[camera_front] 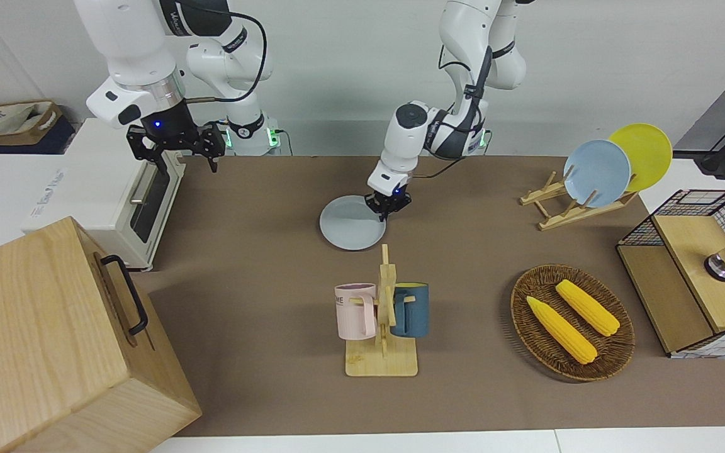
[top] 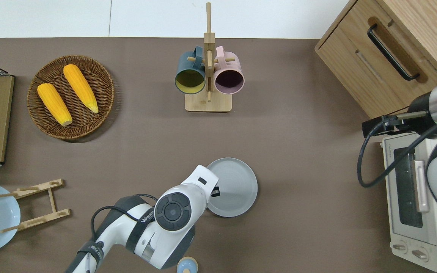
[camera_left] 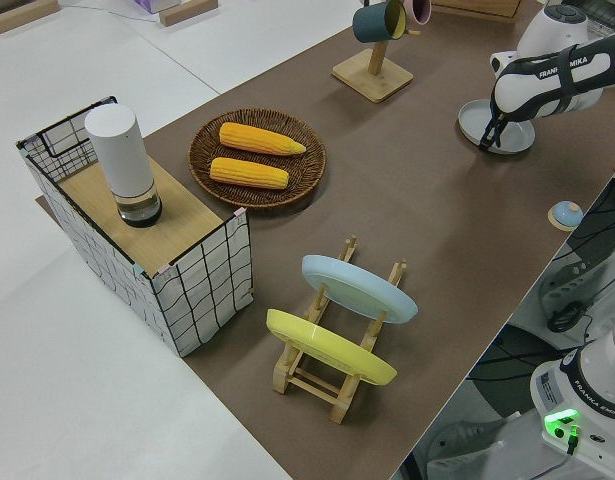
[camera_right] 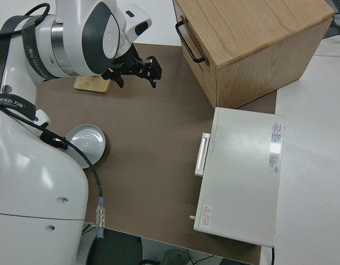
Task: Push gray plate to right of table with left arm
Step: 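Push the gray plate with the left gripper toward the toaster oven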
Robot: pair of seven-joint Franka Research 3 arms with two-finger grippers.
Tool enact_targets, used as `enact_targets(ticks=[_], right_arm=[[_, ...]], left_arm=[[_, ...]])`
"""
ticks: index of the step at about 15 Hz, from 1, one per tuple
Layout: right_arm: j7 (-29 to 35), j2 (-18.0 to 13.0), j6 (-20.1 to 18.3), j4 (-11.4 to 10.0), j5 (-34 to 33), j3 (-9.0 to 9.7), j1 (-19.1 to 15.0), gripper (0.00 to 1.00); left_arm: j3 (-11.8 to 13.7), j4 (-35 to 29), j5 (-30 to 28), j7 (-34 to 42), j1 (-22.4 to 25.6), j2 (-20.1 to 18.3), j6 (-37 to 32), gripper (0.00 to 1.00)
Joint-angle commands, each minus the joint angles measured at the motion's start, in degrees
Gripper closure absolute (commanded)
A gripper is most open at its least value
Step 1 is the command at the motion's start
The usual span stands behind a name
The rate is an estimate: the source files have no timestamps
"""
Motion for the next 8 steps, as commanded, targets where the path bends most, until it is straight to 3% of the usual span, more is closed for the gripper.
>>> enact_targets(ticks=[1, 6, 8], right_arm=[[0.18, -0.33, -0.59, 0.08, 0.40, -0.01, -0.04, 0.017], [0.27, -0.33, -0.59, 0.08, 0.40, -0.01, -0.04, 0.017], [0.18, -0.33, -0.59, 0.08, 0.40, -0.01, -0.04, 0.017]], left_arm=[[0.66, 6.98, 1.11, -6.82, -4.85, 6.49, 0.64, 1.00], [0.74, 13.92, 1.20, -12.81, -8.72, 11.33, 0.56, 1.00], [0.74, 18.32, 4.44, -17.54, -10.23, 14.75, 0.56, 1.00]])
